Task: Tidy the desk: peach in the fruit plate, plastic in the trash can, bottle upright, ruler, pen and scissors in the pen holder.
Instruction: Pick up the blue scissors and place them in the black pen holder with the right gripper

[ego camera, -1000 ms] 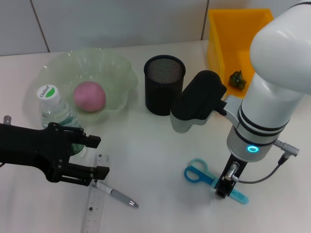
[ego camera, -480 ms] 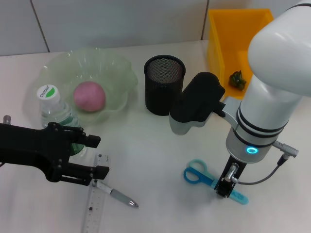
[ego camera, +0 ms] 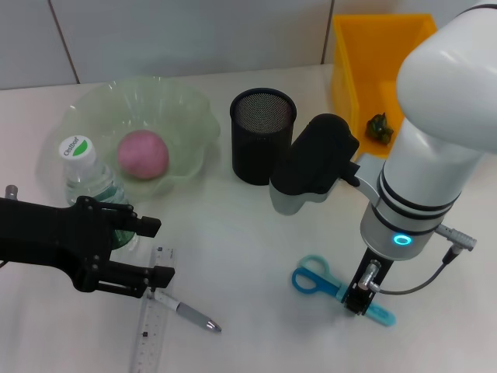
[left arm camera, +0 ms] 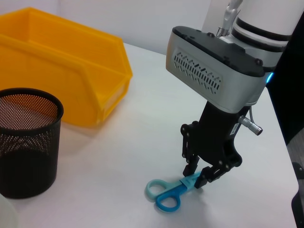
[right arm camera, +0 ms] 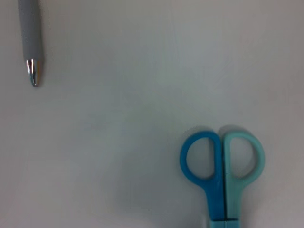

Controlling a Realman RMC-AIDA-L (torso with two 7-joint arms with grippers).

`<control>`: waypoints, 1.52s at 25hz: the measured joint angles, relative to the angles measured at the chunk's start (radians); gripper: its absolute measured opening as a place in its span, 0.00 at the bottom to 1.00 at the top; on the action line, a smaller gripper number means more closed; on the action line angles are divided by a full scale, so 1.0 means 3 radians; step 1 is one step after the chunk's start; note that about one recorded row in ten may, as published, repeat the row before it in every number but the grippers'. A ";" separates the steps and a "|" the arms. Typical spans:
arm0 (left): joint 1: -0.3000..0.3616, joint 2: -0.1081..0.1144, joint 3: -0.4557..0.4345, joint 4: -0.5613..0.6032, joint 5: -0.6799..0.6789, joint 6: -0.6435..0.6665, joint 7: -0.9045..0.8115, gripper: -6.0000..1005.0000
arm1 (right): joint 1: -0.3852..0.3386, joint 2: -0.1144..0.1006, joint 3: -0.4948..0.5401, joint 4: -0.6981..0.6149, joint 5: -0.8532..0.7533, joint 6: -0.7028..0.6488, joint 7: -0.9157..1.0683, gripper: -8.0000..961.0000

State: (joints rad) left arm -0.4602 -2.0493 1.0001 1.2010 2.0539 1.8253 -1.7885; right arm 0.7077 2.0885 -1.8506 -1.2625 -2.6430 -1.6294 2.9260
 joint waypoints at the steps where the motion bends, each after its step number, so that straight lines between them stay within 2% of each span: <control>1: 0.0000 0.0000 0.0000 0.0000 0.0000 0.0000 0.0000 0.78 | 0.0000 0.0000 0.0000 0.0000 0.0000 0.0000 0.0000 0.22; 4: 0.0000 0.0000 0.0000 0.0000 0.0000 0.0000 -0.0006 0.78 | 0.0000 -0.0006 0.0040 -0.0072 -0.0001 -0.0032 0.0000 0.22; 8: 0.0000 0.0000 -0.0016 0.0000 0.0000 0.0003 -0.0011 0.78 | -0.0027 -0.0015 0.0280 -0.0281 -0.0011 -0.0126 -0.0037 0.22; 10: 0.0000 0.0000 -0.0025 0.0000 0.0000 0.0006 -0.0014 0.78 | -0.0095 -0.0018 0.0541 -0.0473 -0.0008 -0.0186 -0.0118 0.22; 17: -0.0002 -0.0016 -0.0026 0.0000 0.0000 0.0006 -0.0014 0.78 | -0.0275 -0.0018 0.0986 -0.0840 0.0052 -0.0208 -0.0373 0.22; 18: -0.0002 -0.0017 -0.0026 0.0000 0.0000 0.0005 -0.0014 0.78 | -0.0327 -0.0018 0.1171 -0.0955 0.0154 -0.0208 -0.0484 0.22; 19: -0.0002 -0.0017 -0.0026 0.0000 0.0000 0.0005 -0.0014 0.78 | -0.0327 -0.0018 0.1171 -0.0955 0.0154 -0.0208 -0.0484 0.22; 20: -0.0003 -0.0019 -0.0025 0.0000 0.0000 0.0005 -0.0016 0.78 | -0.0361 -0.0018 0.1361 -0.1040 0.0262 -0.0204 -0.0591 0.22; 21: -0.0003 -0.0019 -0.0025 0.0000 0.0000 0.0005 -0.0016 0.78 | -0.0361 -0.0018 0.1361 -0.1040 0.0262 -0.0204 -0.0591 0.22; 25: -0.0005 -0.0020 -0.0029 0.0000 -0.0001 0.0005 -0.0036 0.78 | -0.0409 -0.0022 0.1821 -0.1161 0.0552 -0.0147 -0.0907 0.22; 32: -0.0005 -0.0024 -0.0035 -0.0004 -0.0016 0.0005 -0.0045 0.78 | -0.0423 -0.0028 0.2173 -0.1175 0.0847 0.0133 -0.1223 0.22; 35: -0.0005 -0.0026 -0.0040 -0.0005 -0.0024 0.0005 -0.0048 0.78 | -0.0450 -0.0028 0.2190 -0.0909 0.1069 0.0550 -0.1511 0.22; 38: -0.0005 -0.0027 -0.0041 -0.0005 -0.0027 0.0005 -0.0051 0.78 | -0.0430 -0.0029 0.2176 -0.0743 0.1115 0.0735 -0.1610 0.23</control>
State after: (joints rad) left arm -0.4617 -2.0573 0.9878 1.1995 2.0459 1.8268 -1.8037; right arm 0.5785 2.0799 -1.1978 -1.4853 -2.3086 -1.4088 2.4429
